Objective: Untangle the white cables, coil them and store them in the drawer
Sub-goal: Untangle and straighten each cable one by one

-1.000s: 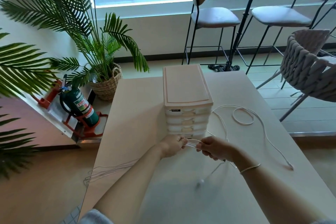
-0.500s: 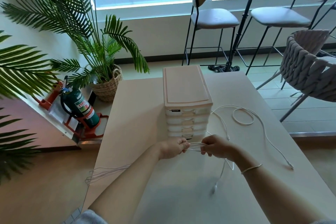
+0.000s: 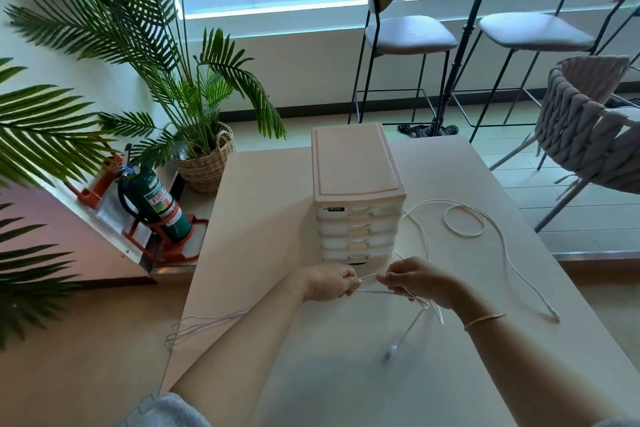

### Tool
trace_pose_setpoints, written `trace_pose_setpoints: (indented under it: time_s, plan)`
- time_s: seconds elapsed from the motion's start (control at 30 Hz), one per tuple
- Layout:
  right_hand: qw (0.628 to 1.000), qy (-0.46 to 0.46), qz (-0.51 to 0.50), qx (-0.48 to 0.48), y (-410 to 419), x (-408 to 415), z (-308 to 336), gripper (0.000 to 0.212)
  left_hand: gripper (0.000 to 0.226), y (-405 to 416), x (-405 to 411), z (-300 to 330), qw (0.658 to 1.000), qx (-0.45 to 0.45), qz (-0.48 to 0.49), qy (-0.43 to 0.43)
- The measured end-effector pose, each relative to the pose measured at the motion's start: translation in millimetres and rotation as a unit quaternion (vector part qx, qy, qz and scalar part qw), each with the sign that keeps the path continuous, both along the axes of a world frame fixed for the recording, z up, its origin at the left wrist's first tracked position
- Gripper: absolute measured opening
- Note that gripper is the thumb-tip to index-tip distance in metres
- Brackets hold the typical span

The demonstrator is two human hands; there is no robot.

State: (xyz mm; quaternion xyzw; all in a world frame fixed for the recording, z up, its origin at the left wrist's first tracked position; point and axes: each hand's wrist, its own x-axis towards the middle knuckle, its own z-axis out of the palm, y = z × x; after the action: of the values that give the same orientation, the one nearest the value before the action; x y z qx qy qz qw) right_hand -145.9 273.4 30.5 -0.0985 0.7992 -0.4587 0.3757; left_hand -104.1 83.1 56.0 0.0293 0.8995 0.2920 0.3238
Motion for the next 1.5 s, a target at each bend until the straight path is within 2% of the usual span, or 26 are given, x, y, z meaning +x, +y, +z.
trace_pose_setpoints:
  time_s: [0.13, 0.23, 0.47, 0.63, 0.7, 0.87, 1.0, 1.13, 1.23, 1.33, 1.43, 1.5]
  plan:
    - [1.000, -0.016, -0.015, -0.013, -2, 1, -1, 0.024, 0.034, -3, 0, -1, 1.000, 0.024, 0.012, -0.010]
    - [0.999, -0.032, 0.016, 0.006, -4, 1, -2, 0.020, 0.034, -5, -1, -1, 0.998, 0.049, 0.028, -0.021]
    - [0.993, -0.093, 0.072, 0.034, -2, 1, 1, 0.017, 0.034, -8, -2, -3, 0.999, 0.033, 0.016, -0.019]
    - [0.975, -0.106, 0.119, 0.153, -5, -1, 9, 0.037, 0.034, -7, -6, -2, 1.000, 0.012, 0.001, -0.012]
    - [0.972, -0.109, 0.124, 0.169, -1, -1, 11, 0.040, 0.035, -10, -7, -2, 1.000, 0.021, 0.019, -0.007]
    - [0.991, -0.033, 0.091, 0.090, -3, 2, 3, 0.032, 0.034, -15, -6, -2, 0.996, 0.066, 0.053, -0.005]
    - [0.997, -0.057, 0.030, -0.053, -18, 6, -2, 0.036, 0.033, -10, -5, -7, 0.996, 0.072, 0.057, -0.011]
    - [0.995, -0.090, -0.017, -0.048, -21, 13, -3, 0.038, 0.036, -14, -7, -4, 0.994, 0.054, 0.093, 0.034]
    - [0.998, -0.012, -0.054, 0.024, -25, 8, -2, 0.041, 0.035, -12, -6, -4, 0.994, 0.048, 0.090, 0.039]
    - [0.991, 0.085, -0.091, 0.049, -29, -1, -4, 0.039, 0.034, -5, -2, 0, 0.994, 0.096, 0.057, -0.018]
    - [0.987, 0.125, -0.067, 0.069, -32, 2, 0, 0.033, 0.034, -2, 5, 2, 0.988, 0.141, 0.038, -0.057]
    - [0.985, 0.147, -0.041, 0.081, -33, 9, 4, 0.034, 0.034, -5, 7, 1, 0.987, 0.139, 0.038, -0.066]
